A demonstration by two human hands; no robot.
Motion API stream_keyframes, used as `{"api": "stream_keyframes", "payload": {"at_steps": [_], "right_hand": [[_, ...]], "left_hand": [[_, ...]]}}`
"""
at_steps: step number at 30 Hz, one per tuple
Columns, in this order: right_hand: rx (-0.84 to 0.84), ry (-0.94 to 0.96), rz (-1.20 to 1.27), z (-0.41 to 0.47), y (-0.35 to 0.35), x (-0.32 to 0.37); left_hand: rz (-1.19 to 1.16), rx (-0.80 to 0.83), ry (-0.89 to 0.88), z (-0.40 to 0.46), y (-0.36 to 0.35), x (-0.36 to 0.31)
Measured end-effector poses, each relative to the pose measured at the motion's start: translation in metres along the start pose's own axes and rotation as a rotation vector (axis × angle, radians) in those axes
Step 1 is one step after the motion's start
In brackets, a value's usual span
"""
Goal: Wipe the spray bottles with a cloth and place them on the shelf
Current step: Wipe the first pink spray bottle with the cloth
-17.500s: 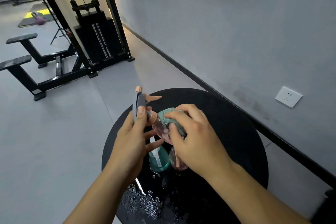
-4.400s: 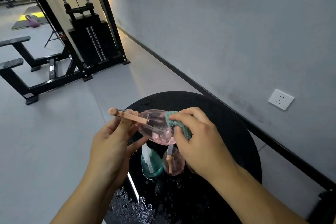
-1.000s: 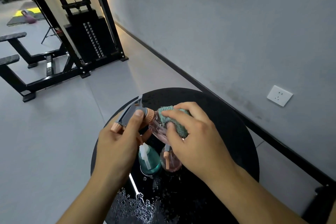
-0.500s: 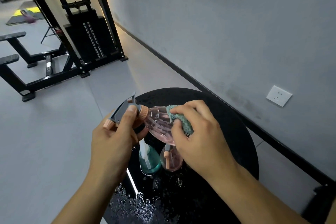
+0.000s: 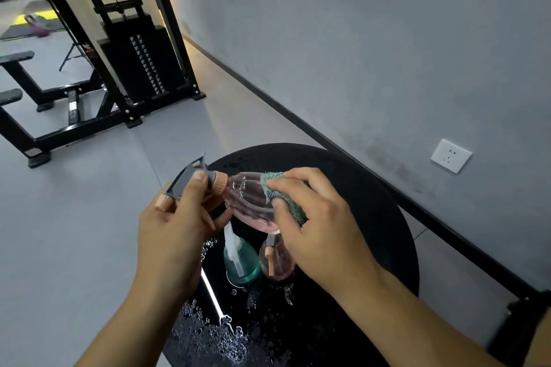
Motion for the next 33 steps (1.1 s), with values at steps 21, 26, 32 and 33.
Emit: {"api": "stream_keyframes", "payload": {"at_steps": [21,26,32,33], "right_hand": [[0.010,-0.059,-0.019,0.001,0.004,-0.006],[0.073,0.013,-0.015,0.001,-0.002,0.005],[0.098,-0.013,-0.047,0.004,0.003,0.000],[0.084,-0.048,-0.045,0.005,0.005,-0.004]], "left_hand": [[0.020,-0.003,0.032,0.001,0.003,-0.001],[0.027,0.029,0.047,0.000,0.001,0.002],[0.044,0.159,-0.003,-0.001,-0.005,0.000],[0.036,0.172,-0.017,-0.001,-0.005,-0.003]]}}
Point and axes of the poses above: each hand's wrist, its own z-axis towards the middle knuckle, its own y-axis out of the back of the hand, x = y × z, the point moved 7 cm from there along z, towards the middle knuckle, and after that the axes turned 8 degrees about -z, right-handed, at the moved point
